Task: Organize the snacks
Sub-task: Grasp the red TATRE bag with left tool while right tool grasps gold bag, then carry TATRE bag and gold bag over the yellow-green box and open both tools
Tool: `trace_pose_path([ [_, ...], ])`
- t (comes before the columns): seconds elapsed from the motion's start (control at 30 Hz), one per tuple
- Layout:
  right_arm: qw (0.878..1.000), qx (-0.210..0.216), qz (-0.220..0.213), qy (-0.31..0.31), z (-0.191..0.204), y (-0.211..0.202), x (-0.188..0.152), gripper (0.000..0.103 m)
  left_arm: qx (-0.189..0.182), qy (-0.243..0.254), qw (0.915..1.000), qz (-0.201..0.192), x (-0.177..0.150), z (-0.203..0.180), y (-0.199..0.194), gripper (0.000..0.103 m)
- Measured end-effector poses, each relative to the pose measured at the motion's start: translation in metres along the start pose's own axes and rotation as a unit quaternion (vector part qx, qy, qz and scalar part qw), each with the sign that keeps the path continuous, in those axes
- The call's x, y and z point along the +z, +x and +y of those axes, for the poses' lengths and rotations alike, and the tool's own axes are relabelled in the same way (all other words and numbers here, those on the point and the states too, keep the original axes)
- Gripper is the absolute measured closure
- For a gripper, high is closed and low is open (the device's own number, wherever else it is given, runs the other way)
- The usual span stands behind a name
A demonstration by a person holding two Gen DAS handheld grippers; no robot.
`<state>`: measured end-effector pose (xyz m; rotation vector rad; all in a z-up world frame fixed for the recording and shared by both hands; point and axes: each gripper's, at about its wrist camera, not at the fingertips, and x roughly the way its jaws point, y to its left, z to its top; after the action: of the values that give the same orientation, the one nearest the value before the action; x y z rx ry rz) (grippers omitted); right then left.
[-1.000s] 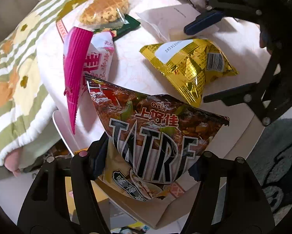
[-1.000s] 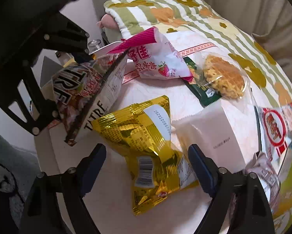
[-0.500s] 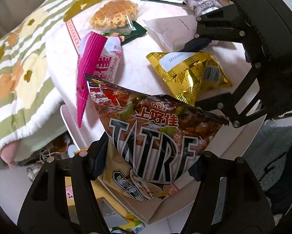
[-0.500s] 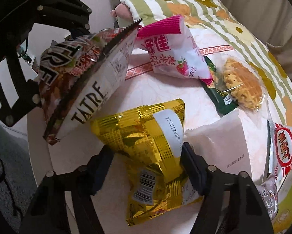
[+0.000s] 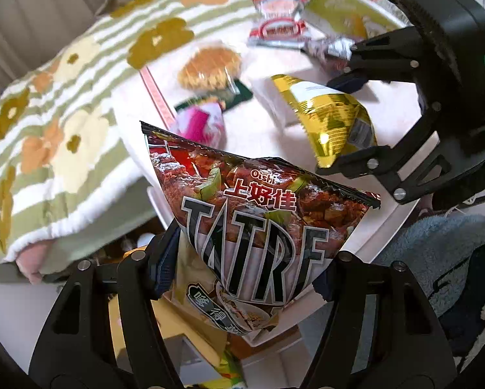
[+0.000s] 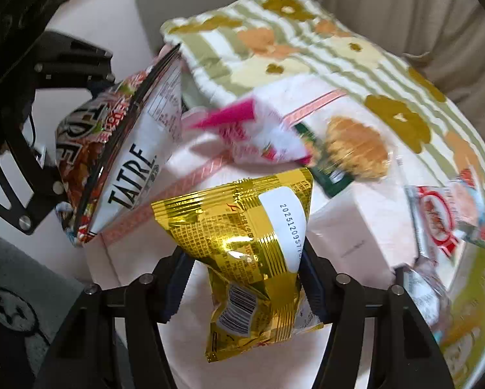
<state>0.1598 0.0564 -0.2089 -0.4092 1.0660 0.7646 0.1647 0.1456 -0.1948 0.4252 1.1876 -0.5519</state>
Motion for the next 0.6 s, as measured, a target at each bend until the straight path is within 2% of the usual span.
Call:
trace_pose_path([
  [0.3,0.995,-0.034,-0.062,0.075,-0.008,-0.074,0.008,0.046,0.016,0.002,0.9978,-0.064,0.027,-0.001,-0.050,0.040],
  [0.47,0.988,-0.066,-0.088,0.105,-0.027,-0.116,0.001,0.046,0.010,0.000,0.9956,-0.093,0.064,-0.008,-0.072,0.040],
  [0.6,0.981,-0.079,-0.111,0.141,-0.057,-0.153,-0.014,0.046,0.021,0.002,0.9925,-0.120,0.105,-0.025,-0.085,0.040],
])
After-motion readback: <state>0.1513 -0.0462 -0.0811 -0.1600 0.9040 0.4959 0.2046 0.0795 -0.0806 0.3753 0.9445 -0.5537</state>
